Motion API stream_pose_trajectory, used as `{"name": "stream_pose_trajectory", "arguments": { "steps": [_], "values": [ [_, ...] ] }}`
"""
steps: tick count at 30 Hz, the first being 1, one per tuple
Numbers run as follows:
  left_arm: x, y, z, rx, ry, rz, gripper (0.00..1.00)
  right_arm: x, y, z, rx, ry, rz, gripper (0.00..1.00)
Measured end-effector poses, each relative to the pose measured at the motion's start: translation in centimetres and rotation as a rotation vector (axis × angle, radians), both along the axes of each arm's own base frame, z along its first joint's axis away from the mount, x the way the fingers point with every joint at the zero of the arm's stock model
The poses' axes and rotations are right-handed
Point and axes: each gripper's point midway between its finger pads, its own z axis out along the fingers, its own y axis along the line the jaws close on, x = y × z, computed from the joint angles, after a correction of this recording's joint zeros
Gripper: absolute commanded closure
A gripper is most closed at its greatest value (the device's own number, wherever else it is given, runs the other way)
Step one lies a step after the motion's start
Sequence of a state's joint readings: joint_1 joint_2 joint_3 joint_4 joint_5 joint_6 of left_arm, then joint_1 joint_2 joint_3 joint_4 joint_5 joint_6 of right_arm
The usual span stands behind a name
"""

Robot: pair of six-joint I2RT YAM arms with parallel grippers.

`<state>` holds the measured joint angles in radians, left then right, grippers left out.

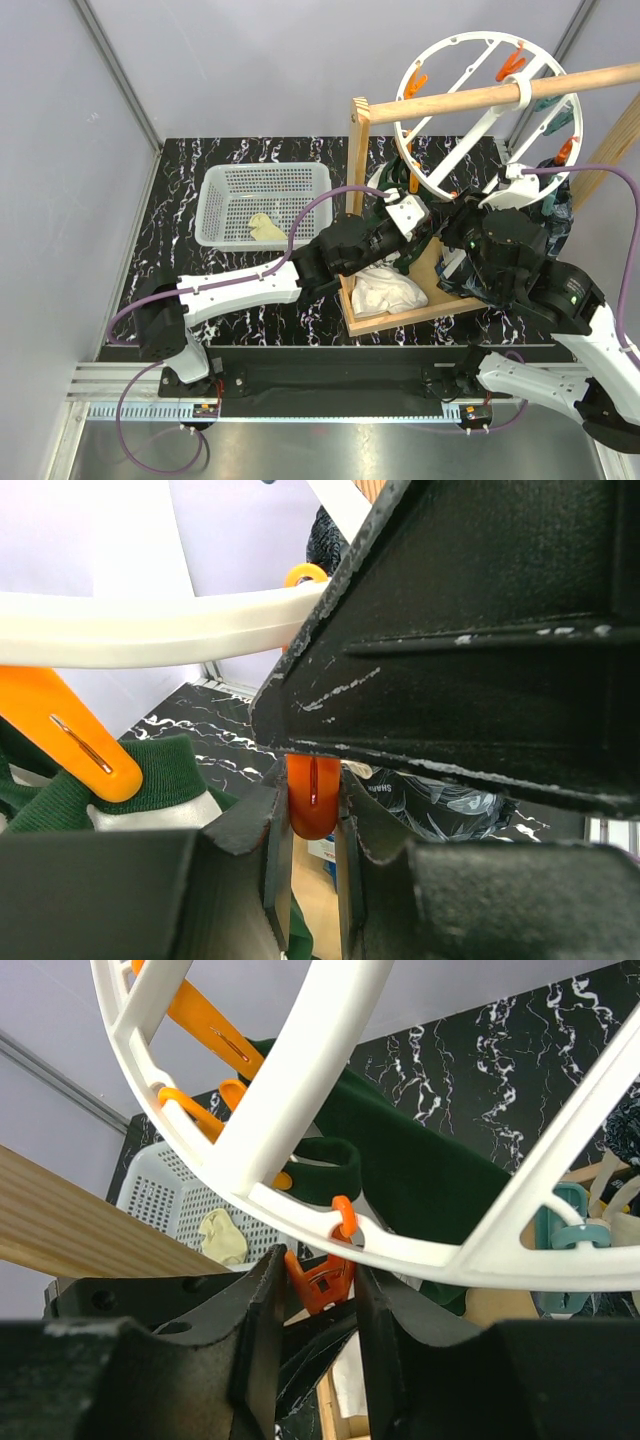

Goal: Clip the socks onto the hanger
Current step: Open the clamp at the hanger.

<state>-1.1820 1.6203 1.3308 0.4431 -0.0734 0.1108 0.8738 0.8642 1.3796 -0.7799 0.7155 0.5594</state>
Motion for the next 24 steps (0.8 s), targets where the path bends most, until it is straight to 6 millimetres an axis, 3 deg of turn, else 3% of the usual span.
{"name": "stream_pose_trajectory", "arguments": {
  "steps": [5, 6, 7, 9, 11, 12, 13, 14, 19, 24],
  "values": [
    [0.0, 0.0, 0.0, 0.0, 0.001, 0.002, 1.0, 0.1, 0.0, -0.1, -0.012, -0.008, -0.001, 0.78],
    [0.0, 0.0, 0.0, 0.0, 0.001, 0.001, 1.0, 0.1, 0.0, -0.1, -0.013, -0.009, -0.001, 1.0],
    [0.0, 0.0, 0.0, 0.0, 0.001, 0.001, 1.0, 0.1, 0.0, -0.1, -0.014, -0.01, -0.001, 1.0],
    [0.0, 0.0, 0.0, 0.0, 0.004, 0.001, 0.86, 0.1, 0.0, -0.1, -0.015, -0.011, 0.0, 1.0],
    [0.0, 0.0, -0.1, 0.003, 0.011, 0.001, 0.51, 0.2, 0.0, -0.2, -0.019, -0.01, 0.0, 1.0],
    [-0.1, 0.0, -0.1, 0.005, 0.012, 0.0, 0.4, 0.2, 0.0, -0.2, -0.022, -0.008, -0.001, 1.0],
    [-0.2, 0.0, -0.1, 0.002, 0.021, -0.005, 0.4, 0.2, 0.0, -0.3, -0.024, -0.007, -0.003, 1.0],
    [-0.4, -0.1, -0.1, -0.001, 0.032, -0.01, 0.34, 0.3, 0.1, -0.4, -0.027, -0.005, -0.004, 1.0],
    [-1.7, 1.4, 0.5, -0.015, 0.063, -0.028, 0.32, 0.9, 0.3, -0.8, -0.05, 0.009, -0.021, 1.0],
    [-3.0, 6.0, 2.7, -0.068, 0.104, 0.002, 0.44, 0.8, 0.3, -0.7, -0.05, 0.011, -0.022, 1.0]
  ]
}}
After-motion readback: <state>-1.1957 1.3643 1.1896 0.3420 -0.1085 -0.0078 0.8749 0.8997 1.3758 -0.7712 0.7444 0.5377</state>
